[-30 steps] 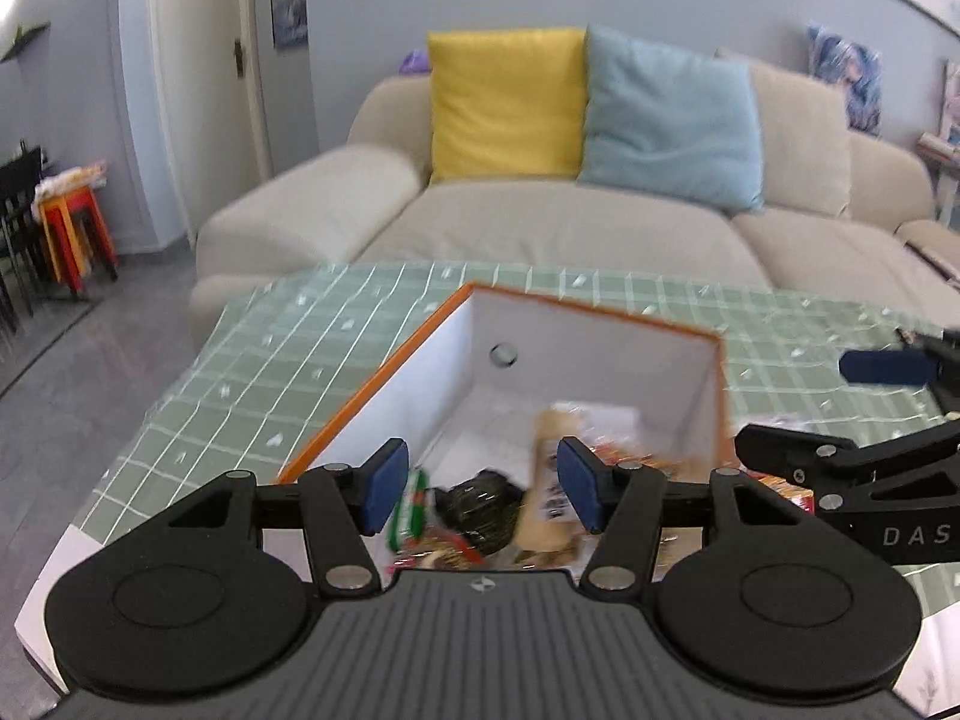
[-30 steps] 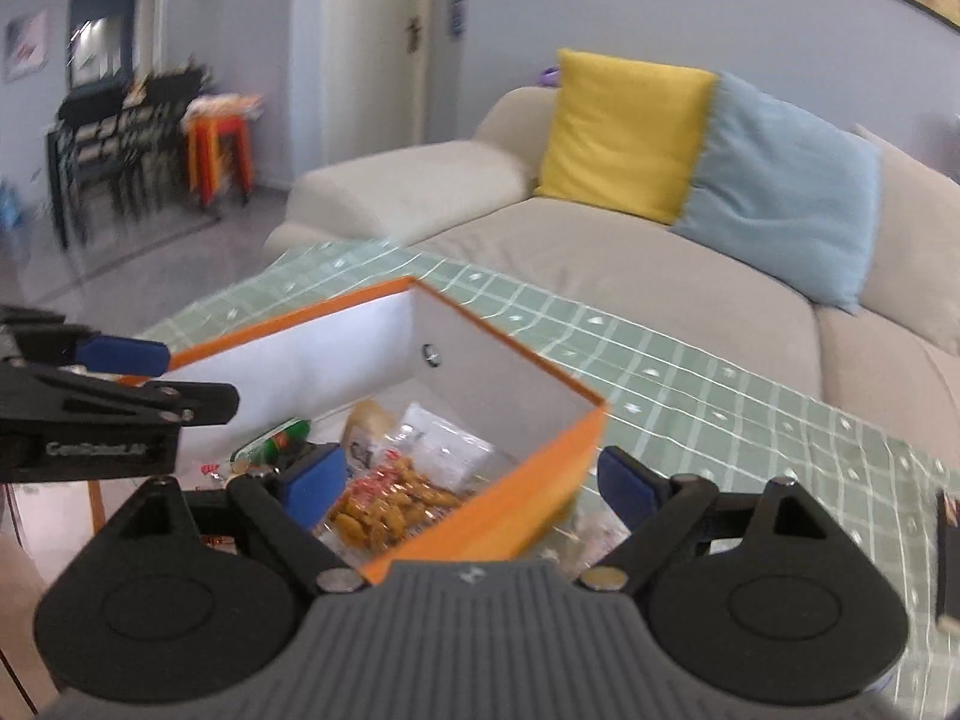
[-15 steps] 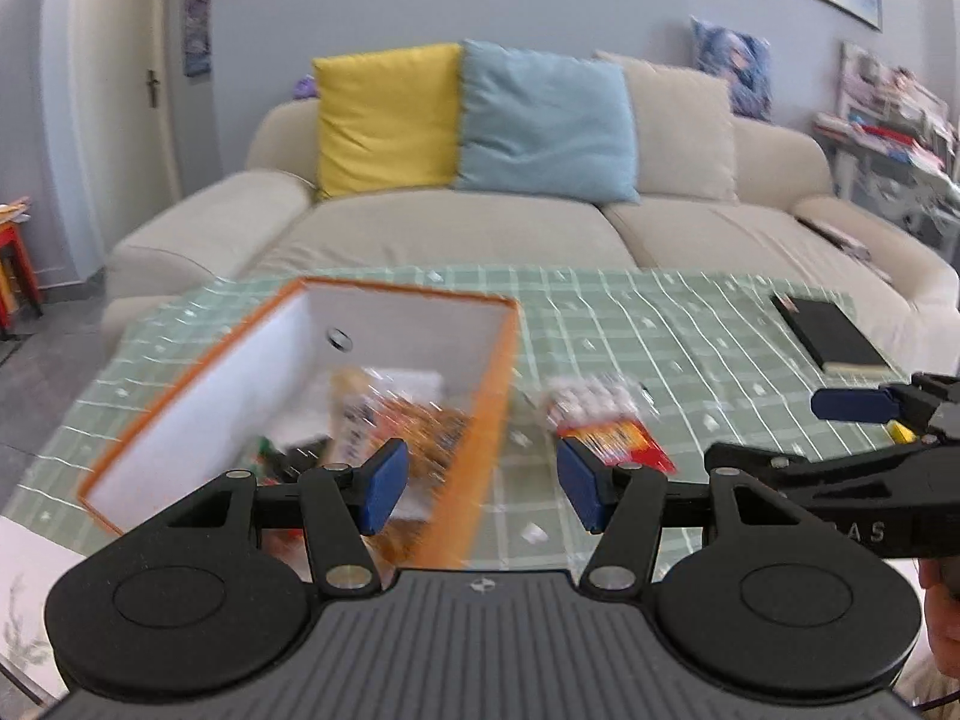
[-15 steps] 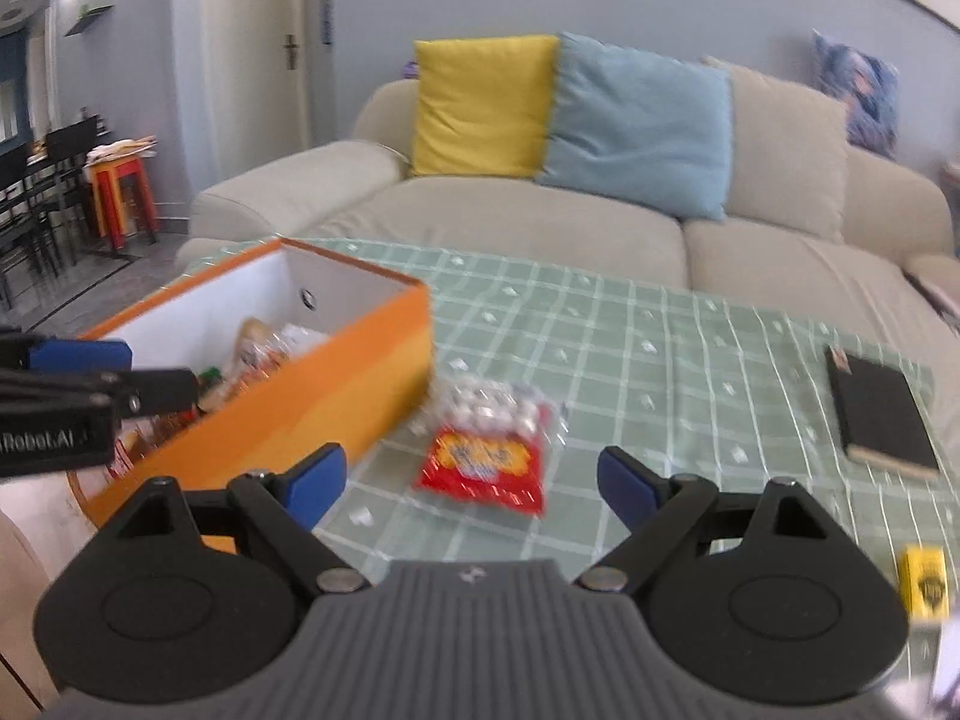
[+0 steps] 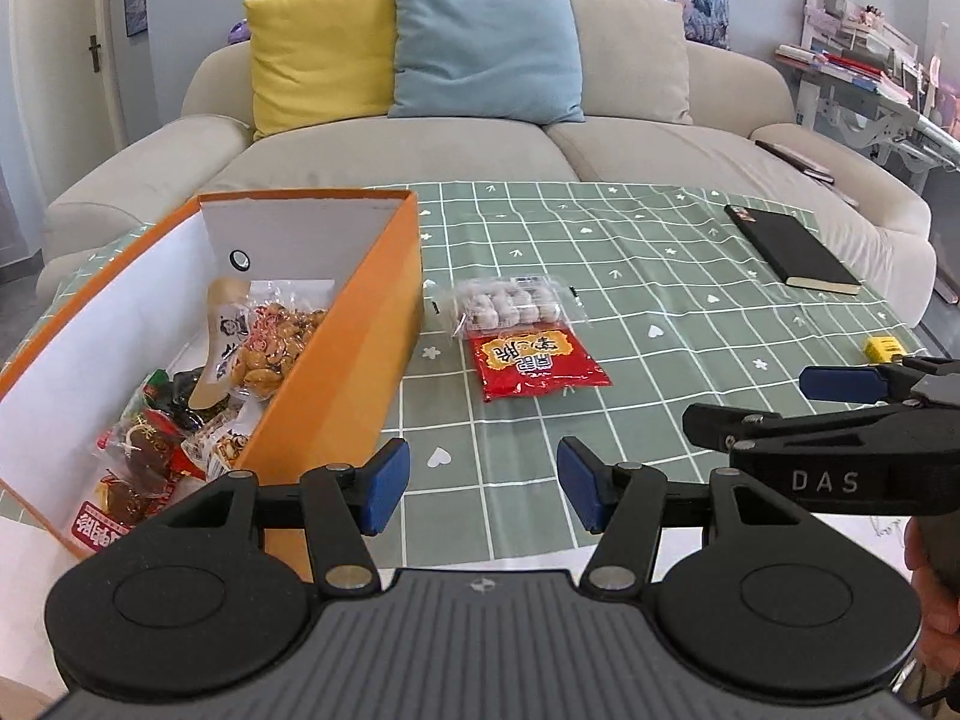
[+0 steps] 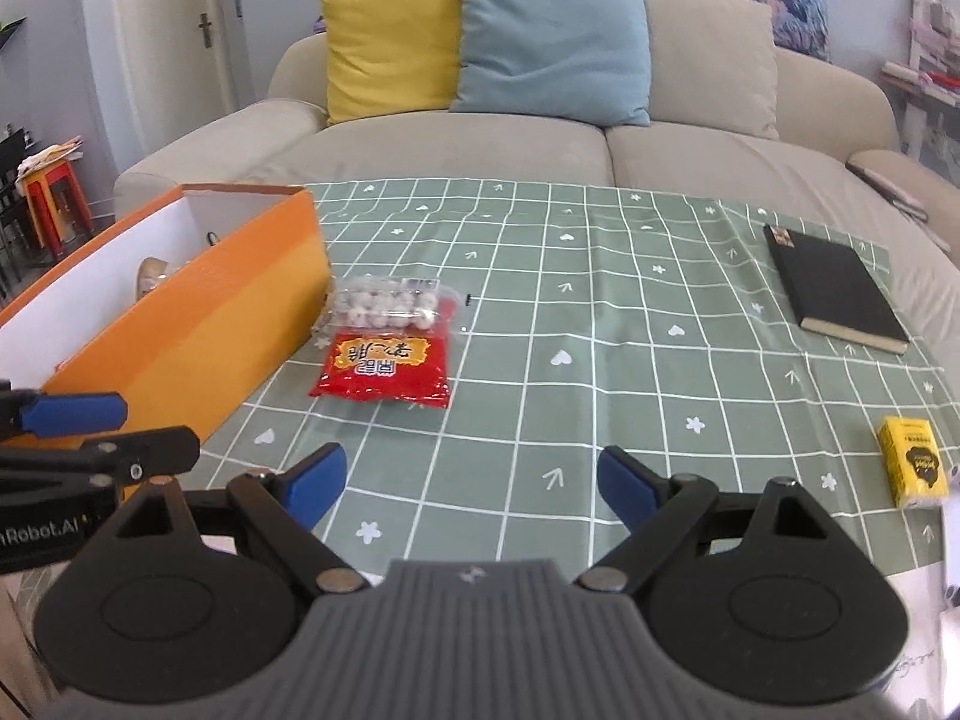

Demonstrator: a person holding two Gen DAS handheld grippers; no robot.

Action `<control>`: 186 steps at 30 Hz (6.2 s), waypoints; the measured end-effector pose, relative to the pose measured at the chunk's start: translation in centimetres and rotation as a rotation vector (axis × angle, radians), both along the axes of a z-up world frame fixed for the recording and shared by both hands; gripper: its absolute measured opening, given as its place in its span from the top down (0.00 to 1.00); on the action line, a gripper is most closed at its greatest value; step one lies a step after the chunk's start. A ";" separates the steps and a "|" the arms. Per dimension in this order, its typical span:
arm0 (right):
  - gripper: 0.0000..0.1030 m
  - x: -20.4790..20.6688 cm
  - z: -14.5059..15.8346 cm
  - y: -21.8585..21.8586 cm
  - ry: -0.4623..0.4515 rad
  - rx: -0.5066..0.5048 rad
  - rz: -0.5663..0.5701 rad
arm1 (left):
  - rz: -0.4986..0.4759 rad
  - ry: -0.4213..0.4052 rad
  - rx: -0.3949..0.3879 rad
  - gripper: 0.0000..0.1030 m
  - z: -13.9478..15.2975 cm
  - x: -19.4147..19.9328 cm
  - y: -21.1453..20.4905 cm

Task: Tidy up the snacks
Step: 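Move both tools back over the red packet and white-ball bag on the mat, then grasp the red packet with the left tool while the right tool grasps the clear white-ball bag, then lift both packets and carry them over the orange box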

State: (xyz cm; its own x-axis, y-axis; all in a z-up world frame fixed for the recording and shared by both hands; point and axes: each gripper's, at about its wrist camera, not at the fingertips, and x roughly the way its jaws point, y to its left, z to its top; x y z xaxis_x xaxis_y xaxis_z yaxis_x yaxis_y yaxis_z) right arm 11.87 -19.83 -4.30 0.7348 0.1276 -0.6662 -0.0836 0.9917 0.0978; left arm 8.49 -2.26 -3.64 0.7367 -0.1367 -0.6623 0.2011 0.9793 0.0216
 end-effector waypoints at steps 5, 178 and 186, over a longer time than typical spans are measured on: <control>0.15 1.5 -0.7 0.1 -0.002 0.019 -0.007 | 0.002 -0.002 0.006 0.35 -0.6 1.7 -0.3; 0.46 6.4 12.1 14.3 -0.043 0.096 0.387 | 0.182 0.049 -0.009 0.21 7.9 6.5 13.8; 0.46 11.3 9.5 20.4 0.021 -0.079 0.427 | 0.236 0.169 0.022 0.21 4.8 8.9 17.7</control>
State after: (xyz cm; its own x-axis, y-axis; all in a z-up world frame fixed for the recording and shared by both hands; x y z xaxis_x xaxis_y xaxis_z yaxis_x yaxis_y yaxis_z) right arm 23.17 0.55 5.17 0.6135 0.3650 -0.7002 -0.4864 0.8733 0.0291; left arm 17.34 15.49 1.16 0.6250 0.0406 -0.7795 -0.0294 0.9992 0.0284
